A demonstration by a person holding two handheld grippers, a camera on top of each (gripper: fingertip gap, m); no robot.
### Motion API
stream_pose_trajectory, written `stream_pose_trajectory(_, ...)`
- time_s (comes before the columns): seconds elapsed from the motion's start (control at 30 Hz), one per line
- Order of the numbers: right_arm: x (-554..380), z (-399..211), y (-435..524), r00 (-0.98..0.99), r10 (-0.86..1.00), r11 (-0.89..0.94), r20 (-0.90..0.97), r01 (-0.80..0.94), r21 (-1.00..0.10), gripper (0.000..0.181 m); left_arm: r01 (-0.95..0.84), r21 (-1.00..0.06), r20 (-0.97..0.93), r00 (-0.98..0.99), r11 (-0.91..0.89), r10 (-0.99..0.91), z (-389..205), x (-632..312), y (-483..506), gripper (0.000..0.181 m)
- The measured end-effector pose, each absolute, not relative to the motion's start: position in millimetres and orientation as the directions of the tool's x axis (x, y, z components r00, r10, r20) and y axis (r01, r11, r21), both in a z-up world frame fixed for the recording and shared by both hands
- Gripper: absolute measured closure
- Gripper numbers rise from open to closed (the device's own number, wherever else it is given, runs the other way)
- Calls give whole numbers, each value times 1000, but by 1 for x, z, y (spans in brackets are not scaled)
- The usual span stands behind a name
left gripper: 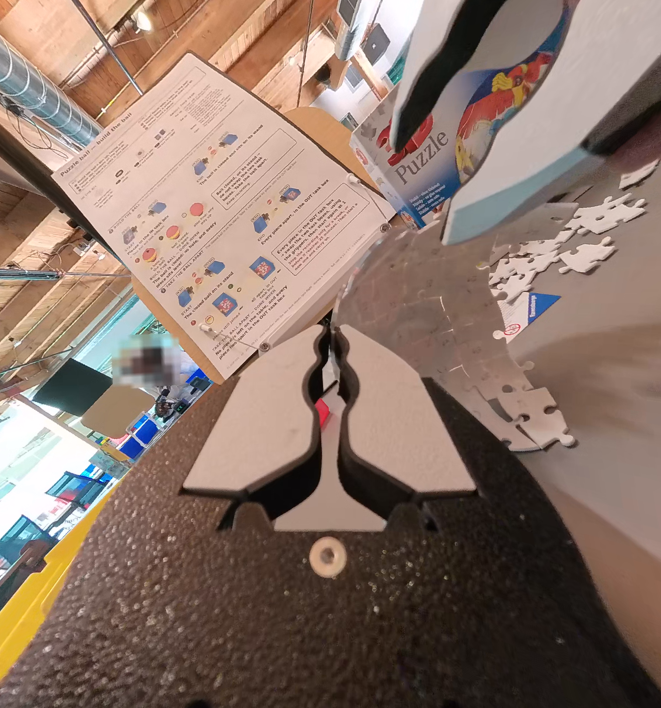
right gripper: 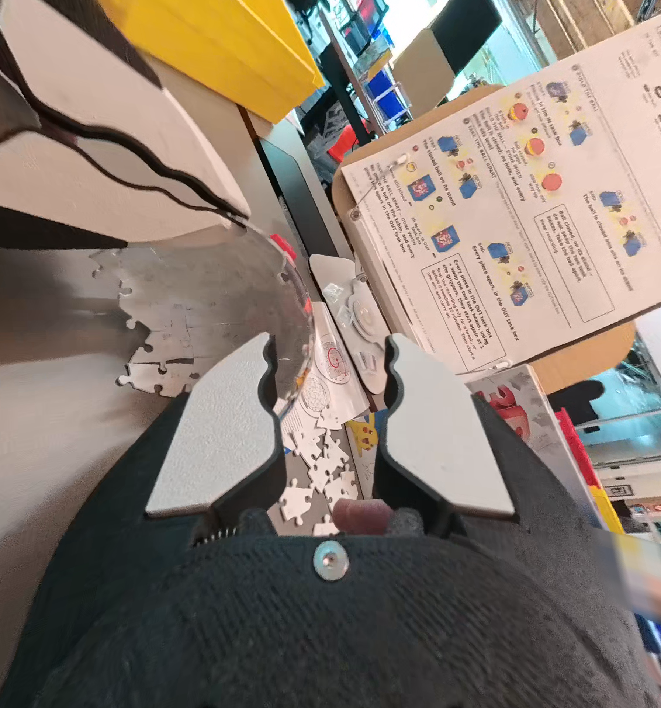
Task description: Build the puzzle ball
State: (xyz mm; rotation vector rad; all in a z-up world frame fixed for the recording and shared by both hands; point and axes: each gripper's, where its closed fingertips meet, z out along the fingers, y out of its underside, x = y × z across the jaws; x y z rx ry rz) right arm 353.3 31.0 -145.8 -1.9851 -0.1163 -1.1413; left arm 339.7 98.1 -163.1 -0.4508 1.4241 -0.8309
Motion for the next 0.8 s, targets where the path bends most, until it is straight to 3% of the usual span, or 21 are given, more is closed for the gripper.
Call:
stream_pose_trajectory(0.2, 356, -172, 25, 617, -252, -733, 745, 382, -564, 147, 234, -717, -684, -54, 657, -727, -163, 339, 97, 179)
stream_pose_trajectory(0.3, 360, -167, 25, 600, -306, -727, 739, 354, -588, 134, 234, -714, -687, -53, 659, -725, -163, 339, 97, 179)
stream_pose_trajectory(0.4, 357, -185, 26, 680, -272, -756, 681, 287, -588, 132, 234, -714, -687, -52, 660, -724, -163, 339, 97, 179)
stream_pose_trajectory(0.57, 358, -171, 27, 561, -253, -736, 788, 418, -533, 146, 233, -713, -688, -51, 662, -724, -163, 339, 98, 179)
stream_pose_trajectory(0.7, 357, -174, 27, 584, -187, -742, 790, 443, -503, 163, 231, -713, -688, -52, 662, -724, -163, 339, 98, 179)
stream_pose_trajectory(0.8, 357, -173, 27, 574, -173, -744, 801, 456, -487, 166, 231, -713, -689, -50, 663, -723, -163, 339, 98, 179)
